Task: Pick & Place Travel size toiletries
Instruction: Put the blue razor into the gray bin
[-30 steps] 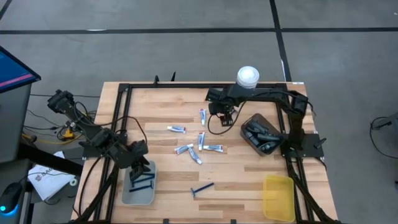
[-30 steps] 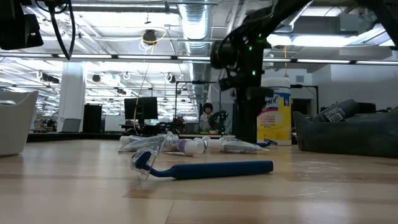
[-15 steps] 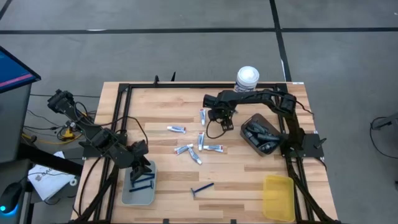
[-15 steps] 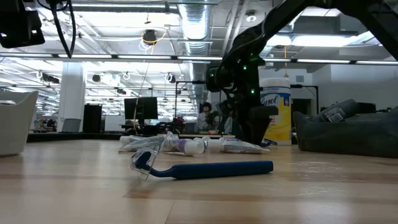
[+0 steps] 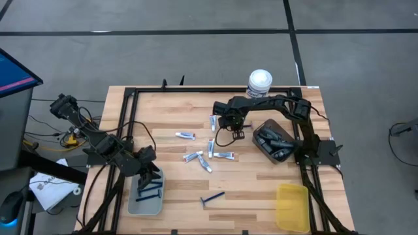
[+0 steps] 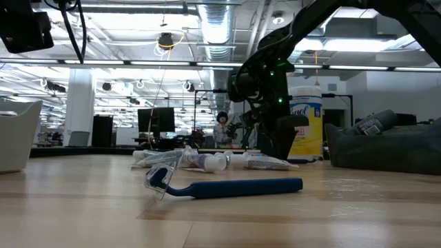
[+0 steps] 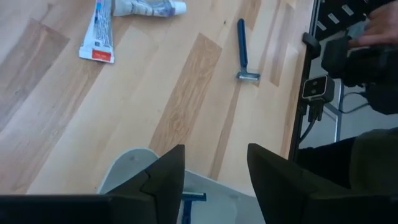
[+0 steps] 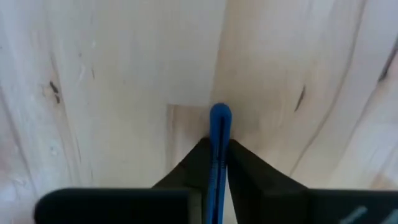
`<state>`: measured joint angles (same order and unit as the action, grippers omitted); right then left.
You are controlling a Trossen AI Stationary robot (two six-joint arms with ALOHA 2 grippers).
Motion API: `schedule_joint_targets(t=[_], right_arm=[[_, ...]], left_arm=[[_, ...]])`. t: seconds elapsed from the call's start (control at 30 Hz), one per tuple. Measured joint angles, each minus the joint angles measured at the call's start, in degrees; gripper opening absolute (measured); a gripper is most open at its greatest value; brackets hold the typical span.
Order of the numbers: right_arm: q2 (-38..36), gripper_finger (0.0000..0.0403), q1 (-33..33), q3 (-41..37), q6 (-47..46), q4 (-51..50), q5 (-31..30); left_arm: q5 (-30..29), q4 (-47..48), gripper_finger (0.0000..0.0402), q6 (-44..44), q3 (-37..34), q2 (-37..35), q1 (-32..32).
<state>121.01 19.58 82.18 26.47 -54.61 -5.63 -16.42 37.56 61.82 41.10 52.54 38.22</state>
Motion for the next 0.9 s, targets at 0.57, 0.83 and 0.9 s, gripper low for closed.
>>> schedule_joint_targets(t=[0.57, 0.83, 0.9], right_arm=[[-23.19, 0.0011, 0.41, -0.16, -17.39, 11.15, 1.36], [-35.48, 0.0006, -3.68, -0.12, -26.25, 17.43, 1.51], [-37.67, 0.0005, -5.42, -0.12, -28.05, 19.85, 1.51]], left_arm=[[-15.24, -2.19, 0.0171, -1.59, 0.02, -0.01, 0.0], [-25.38, -8.07, 0.0209, -7.68, 0.02, 0.01, -0.04], [-28.17, -11.35, 0.0225, -10.48, 0.02, 0.01, -0.04]])
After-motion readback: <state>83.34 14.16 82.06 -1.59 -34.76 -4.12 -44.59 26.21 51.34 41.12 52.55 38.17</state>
